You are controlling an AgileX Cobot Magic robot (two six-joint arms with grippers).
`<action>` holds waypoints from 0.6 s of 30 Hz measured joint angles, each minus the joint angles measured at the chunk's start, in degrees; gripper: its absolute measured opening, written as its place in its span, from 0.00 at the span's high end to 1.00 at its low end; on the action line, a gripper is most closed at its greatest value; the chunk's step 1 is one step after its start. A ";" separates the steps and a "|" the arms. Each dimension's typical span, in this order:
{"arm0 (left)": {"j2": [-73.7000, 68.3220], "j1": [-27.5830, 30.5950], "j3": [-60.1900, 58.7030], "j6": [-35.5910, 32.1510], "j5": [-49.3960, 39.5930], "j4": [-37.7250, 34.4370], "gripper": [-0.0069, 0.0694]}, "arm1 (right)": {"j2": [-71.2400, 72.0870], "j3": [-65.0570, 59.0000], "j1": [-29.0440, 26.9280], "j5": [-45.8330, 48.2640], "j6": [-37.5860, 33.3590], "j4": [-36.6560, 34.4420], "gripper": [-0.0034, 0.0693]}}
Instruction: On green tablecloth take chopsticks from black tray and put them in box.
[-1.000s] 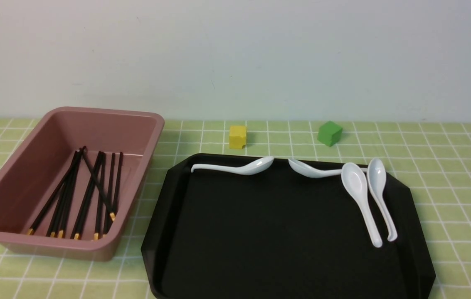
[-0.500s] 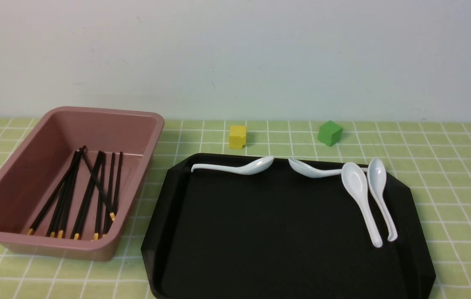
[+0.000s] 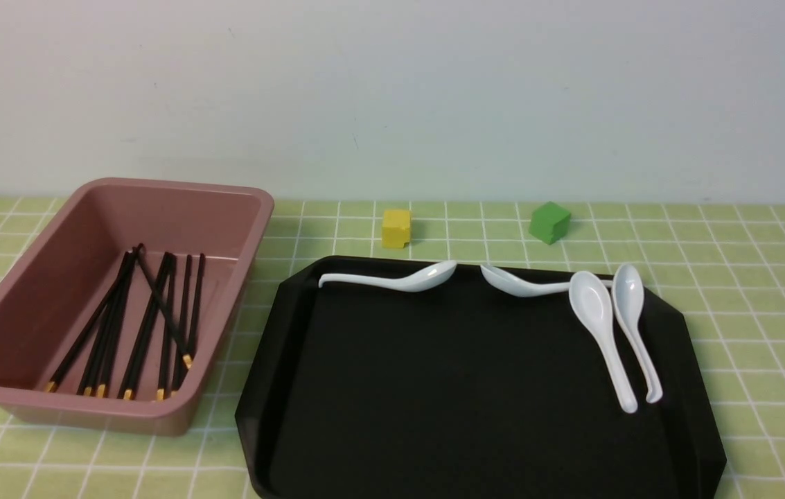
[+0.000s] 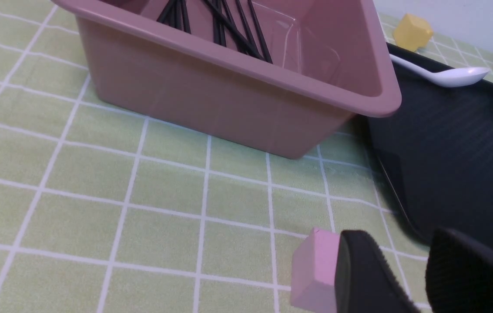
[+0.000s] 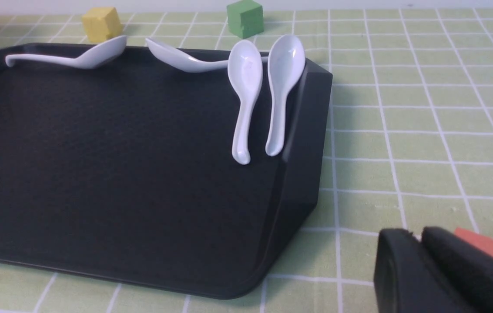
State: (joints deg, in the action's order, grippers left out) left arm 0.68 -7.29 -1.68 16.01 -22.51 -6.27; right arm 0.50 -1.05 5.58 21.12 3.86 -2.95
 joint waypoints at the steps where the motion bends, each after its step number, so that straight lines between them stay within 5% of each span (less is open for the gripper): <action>1: 0.00 0.00 0.00 0.00 0.00 0.00 0.60 | 0.00 0.00 0.00 0.00 0.00 0.00 0.83; 18: 0.00 0.00 0.00 0.00 0.00 0.00 0.60 | 0.00 0.00 0.00 0.00 0.00 0.00 0.80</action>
State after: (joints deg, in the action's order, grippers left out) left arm 0.68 -7.29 -1.68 16.01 -22.51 -6.27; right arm 0.50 -1.05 5.58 21.12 3.86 -2.95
